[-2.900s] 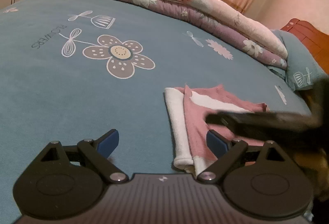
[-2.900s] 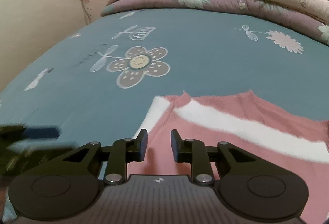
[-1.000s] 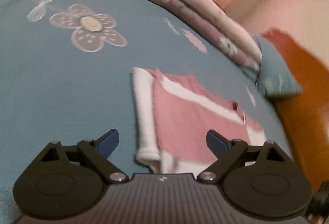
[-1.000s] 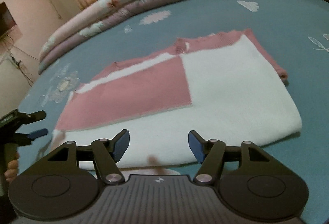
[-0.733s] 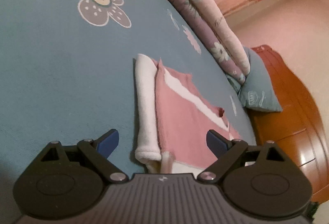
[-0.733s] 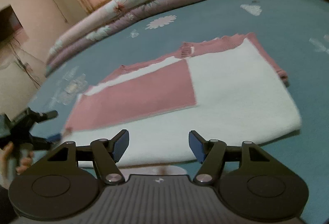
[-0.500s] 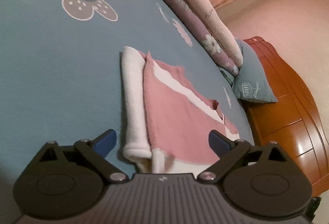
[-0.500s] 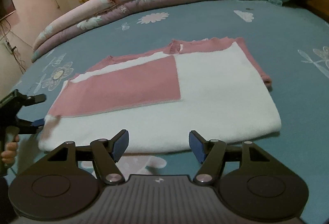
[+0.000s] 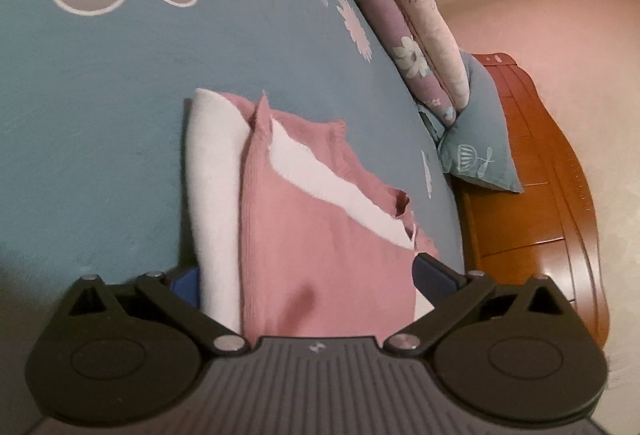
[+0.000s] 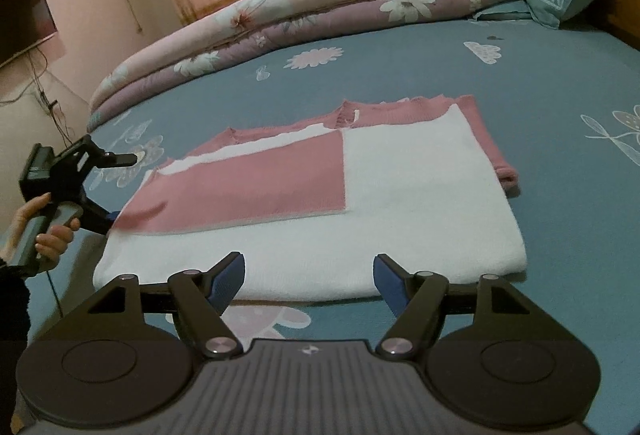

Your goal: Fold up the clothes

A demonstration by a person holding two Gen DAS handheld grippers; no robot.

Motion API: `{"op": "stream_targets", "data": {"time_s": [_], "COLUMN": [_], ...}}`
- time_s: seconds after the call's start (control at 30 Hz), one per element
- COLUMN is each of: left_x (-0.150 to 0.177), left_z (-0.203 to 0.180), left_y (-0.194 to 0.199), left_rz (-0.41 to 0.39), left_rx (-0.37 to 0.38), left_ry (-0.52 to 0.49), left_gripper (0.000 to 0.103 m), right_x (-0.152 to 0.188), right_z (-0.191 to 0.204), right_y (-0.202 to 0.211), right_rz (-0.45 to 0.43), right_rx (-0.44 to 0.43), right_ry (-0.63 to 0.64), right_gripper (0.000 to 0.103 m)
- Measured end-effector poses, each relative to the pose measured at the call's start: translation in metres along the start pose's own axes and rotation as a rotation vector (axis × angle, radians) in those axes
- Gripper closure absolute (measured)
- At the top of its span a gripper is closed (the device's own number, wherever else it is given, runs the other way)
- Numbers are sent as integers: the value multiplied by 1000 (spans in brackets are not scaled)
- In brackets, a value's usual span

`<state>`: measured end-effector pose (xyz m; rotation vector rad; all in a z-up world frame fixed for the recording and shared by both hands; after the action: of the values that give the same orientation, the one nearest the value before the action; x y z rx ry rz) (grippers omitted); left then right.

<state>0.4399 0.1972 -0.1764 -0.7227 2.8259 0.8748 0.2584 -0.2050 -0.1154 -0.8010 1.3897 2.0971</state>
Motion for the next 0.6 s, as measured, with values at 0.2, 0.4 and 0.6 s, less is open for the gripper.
{"op": "stream_targets", "data": {"time_s": [0.2, 0.4, 0.6], "left_x": [31, 8, 7], "left_z": [-3, 0, -12], "left_y": [9, 1, -10], "left_rz": [31, 35, 96], "left_rx": [55, 101, 81], "left_ry": [-70, -18, -92], "left_gripper": [1, 1, 2], "right_x": [-2, -3, -14], "right_z": [-12, -20, -26], "right_y": [8, 7, 9], "right_rz": [-30, -33, -59], "right_rx": [-7, 12, 32], "right_ry": [-17, -11, -8], "right_gripper": [27, 27, 27]}}
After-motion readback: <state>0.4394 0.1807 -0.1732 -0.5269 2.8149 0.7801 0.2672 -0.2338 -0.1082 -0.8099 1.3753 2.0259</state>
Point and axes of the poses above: each gripper's, at about its wrist camera, not at the fingertips, and y roughly against the way its jaws point, z to its left, x to its underside, the point moved 3 cm from there along -y, roughly the way its jaws point, and after that the axes turned 2 degrees about z, right-handed, at the moved point
